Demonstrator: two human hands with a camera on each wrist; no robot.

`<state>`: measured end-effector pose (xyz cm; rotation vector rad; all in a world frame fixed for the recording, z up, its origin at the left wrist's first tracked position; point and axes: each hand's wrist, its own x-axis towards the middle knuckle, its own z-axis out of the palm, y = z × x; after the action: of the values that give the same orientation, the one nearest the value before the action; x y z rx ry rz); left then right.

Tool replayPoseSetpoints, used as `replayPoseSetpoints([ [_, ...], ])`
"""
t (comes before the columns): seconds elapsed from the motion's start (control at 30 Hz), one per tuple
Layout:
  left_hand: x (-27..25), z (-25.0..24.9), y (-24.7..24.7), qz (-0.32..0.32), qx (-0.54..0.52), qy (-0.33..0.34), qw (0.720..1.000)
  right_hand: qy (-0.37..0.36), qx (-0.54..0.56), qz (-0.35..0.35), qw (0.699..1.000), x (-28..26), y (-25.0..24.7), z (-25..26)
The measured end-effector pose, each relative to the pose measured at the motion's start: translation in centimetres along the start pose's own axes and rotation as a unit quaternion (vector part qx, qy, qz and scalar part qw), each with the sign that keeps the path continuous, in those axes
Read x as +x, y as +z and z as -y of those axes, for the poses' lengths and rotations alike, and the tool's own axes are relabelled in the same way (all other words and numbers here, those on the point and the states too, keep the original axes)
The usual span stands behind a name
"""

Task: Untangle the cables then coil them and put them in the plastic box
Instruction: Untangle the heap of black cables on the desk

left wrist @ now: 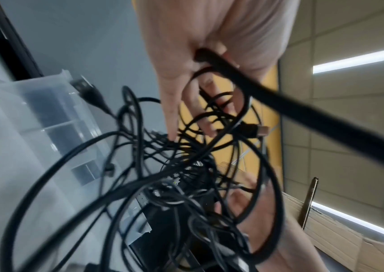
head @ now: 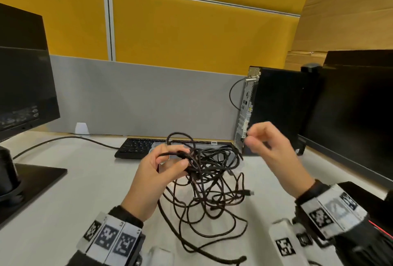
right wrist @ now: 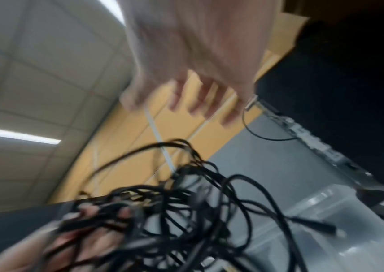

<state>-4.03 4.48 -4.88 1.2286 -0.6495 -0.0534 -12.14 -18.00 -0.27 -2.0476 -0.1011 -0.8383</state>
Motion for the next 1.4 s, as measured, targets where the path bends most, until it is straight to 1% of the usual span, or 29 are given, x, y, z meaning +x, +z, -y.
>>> replayPoseSetpoints([
  [0.03,-0.1,-0.1,-0.1,0.014,-0.009,0.010,1.000,0.080,0.007,0.031,0.996,0.5,0.2,-0.5],
  [0.07,-0.2,-0.3,0.0,0.028,-0.021,0.017,0.999,0.156,0.024,0.086,0.984,0.7,0.6,-1.1],
  [0.1,-0.4,-0.5,-0.1,0.043,-0.033,0.024,0.998,0.213,0.048,0.145,0.965,0.7,1.1,-1.4],
  [0.13,-0.5,-0.5,-0.2,0.057,-0.047,0.029,0.997,0.248,0.080,0.196,0.945,0.7,1.6,-1.8],
  [0.2,-0.5,-0.5,-0.4,0.064,-0.088,0.035,0.993,0.280,0.156,0.265,0.910,0.5,2.2,-1.8],
  [0.23,-0.6,-0.7,-0.3,0.061,-0.098,0.036,0.993,0.279,0.185,0.291,0.896,0.3,2.3,-1.8],
  [0.27,-0.6,-0.9,-0.2,0.053,-0.103,0.032,0.993,0.270,0.197,0.310,0.890,0.1,2.4,-1.7],
  [0.3,-0.6,-1.1,-0.2,0.042,-0.105,0.027,0.993,0.256,0.198,0.316,0.892,-0.1,2.5,-1.7],
  [0.33,-0.5,-1.3,-0.3,0.036,-0.097,0.028,0.994,0.239,0.196,0.308,0.900,-0.4,2.7,-1.6],
  [0.4,-0.1,-1.2,-0.9,0.055,-0.066,0.034,0.996,0.204,0.195,0.263,0.923,-0.8,3.0,-1.2],
  [0.43,0.1,-1.1,-1.3,0.060,-0.034,0.036,0.997,0.182,0.193,0.237,0.935,-0.9,3.0,-0.9],
  [0.47,0.3,-1.0,-1.7,0.051,0.002,0.035,0.998,0.159,0.190,0.214,0.945,-1.0,3.0,-0.6],
  [0.53,0.6,-0.6,-2.2,0.041,0.066,0.024,0.997,0.125,0.188,0.181,0.957,-1.2,3.0,-0.1],
  [0.6,0.7,-0.7,-2.1,0.035,0.096,-0.001,0.995,0.111,0.189,0.166,0.962,-1.1,3.0,0.4],
  [0.67,0.6,-1.0,-2.0,0.036,0.112,-0.012,0.993,0.121,0.193,0.163,0.960,-1.0,2.9,1.0],
  [0.77,0.9,-0.9,-2.6,0.035,0.122,-0.033,0.991,0.164,0.255,0.151,0.941,-0.4,2.6,1.8],
  [0.87,0.9,-0.6,-2.8,0.031,0.124,-0.069,0.989,0.165,0.266,0.158,0.936,0.3,2.0,2.5],
  [0.93,0.8,-0.8,-2.4,0.044,0.113,-0.097,0.988,0.156,0.252,0.181,0.938,0.8,1.8,3.0],
  [1.03,0.2,-1.1,-1.7,0.082,0.116,-0.098,0.985,0.144,0.253,0.237,0.927,1.3,1.6,3.8],
  [1.1,-0.3,-1.2,-1.0,0.082,0.111,-0.115,0.984,0.132,0.257,0.266,0.920,1.5,1.7,3.9],
  [1.13,-0.4,-1.2,-0.7,0.069,0.092,-0.124,0.986,0.125,0.257,0.273,0.918,1.5,1.8,3.8],
  [1.2,-0.5,-1.3,-0.1,0.031,0.050,-0.123,0.991,0.105,0.239,0.265,0.928,1.5,1.7,3.6],
  [1.3,-0.3,-1.3,0.2,-0.021,0.014,-0.082,0.996,0.099,0.179,0.199,0.958,1.4,1.4,2.8],
  [1.33,-0.3,-1.2,0.2,-0.041,-0.001,-0.073,0.996,0.099,0.145,0.175,0.969,1.1,1.3,2.7],
  [1.4,-0.1,-0.9,0.1,-0.075,-0.014,-0.062,0.995,0.079,0.024,0.123,0.989,0.5,1.1,2.4],
])
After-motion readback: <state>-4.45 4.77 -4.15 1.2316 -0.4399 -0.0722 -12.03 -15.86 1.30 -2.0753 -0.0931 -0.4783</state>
